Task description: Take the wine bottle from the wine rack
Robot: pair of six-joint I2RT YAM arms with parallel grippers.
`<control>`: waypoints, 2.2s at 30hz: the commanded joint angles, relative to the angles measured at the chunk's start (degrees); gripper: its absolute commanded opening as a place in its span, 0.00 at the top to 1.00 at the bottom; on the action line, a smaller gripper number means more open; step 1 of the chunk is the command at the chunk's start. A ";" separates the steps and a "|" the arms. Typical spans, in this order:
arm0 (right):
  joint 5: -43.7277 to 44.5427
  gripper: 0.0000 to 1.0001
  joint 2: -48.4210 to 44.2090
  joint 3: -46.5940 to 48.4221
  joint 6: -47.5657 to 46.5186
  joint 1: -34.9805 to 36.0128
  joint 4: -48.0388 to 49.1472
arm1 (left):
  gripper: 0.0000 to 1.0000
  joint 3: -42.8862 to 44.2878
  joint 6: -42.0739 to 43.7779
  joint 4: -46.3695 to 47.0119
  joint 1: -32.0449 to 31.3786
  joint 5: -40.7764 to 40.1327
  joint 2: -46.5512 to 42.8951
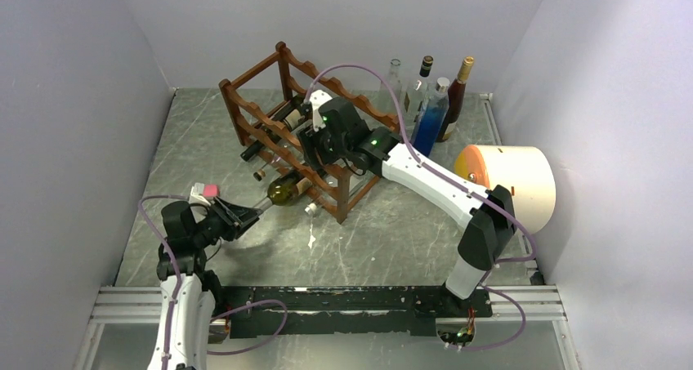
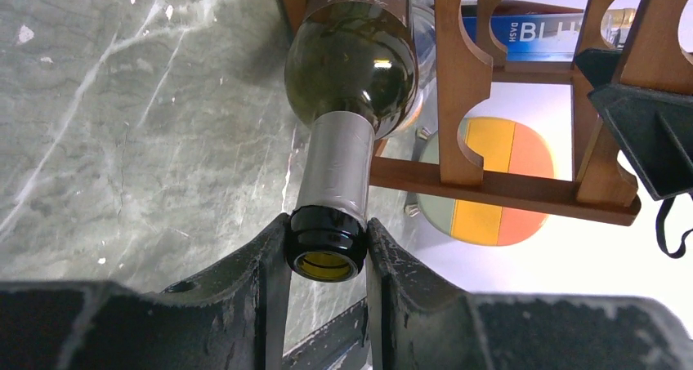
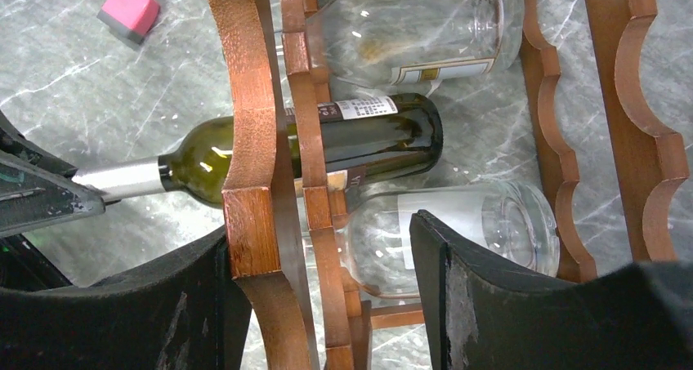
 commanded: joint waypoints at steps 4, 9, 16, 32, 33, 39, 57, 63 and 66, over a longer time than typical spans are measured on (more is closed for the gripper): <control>2.66 0.32 -1.72 -0.39 -2.11 -3.31 3.42 | 0.93 5.74 3.65 -15.80 0.95 -4.16 -2.66; 1.36 0.32 -1.73 -1.27 -1.82 -3.28 4.27 | 0.93 9.84 8.07 -24.60 0.82 -8.37 -3.93; 1.57 0.32 -2.12 -2.43 -1.73 -3.34 4.76 | 0.93 12.02 9.86 -30.55 0.61 -10.32 -7.41; 2.65 0.31 -2.66 -3.01 -2.61 -3.21 4.92 | 0.93 23.53 14.88 -42.48 0.10 -16.90 -12.93; 2.73 0.31 -2.58 -2.92 -2.63 -3.12 4.63 | 0.93 24.62 15.95 -43.03 0.11 -17.14 -12.68; 2.67 0.30 -2.30 -2.63 -3.09 -2.40 4.18 | 0.93 30.80 20.01 -46.73 0.11 -19.88 -11.40; 24.27 0.01 1.26 21.80 -9.96 12.96 -15.15 | 0.93 37.80 27.06 -47.37 -2.13 -20.53 -8.09; 10.11 0.01 -0.28 16.09 -15.00 21.49 -7.76 | 0.93 39.04 29.05 -46.88 -3.76 -20.91 -7.23; -2.01 0.00 -3.05 5.03 -19.05 22.93 3.64 | 0.93 39.30 30.03 -46.82 -5.98 -21.26 -7.18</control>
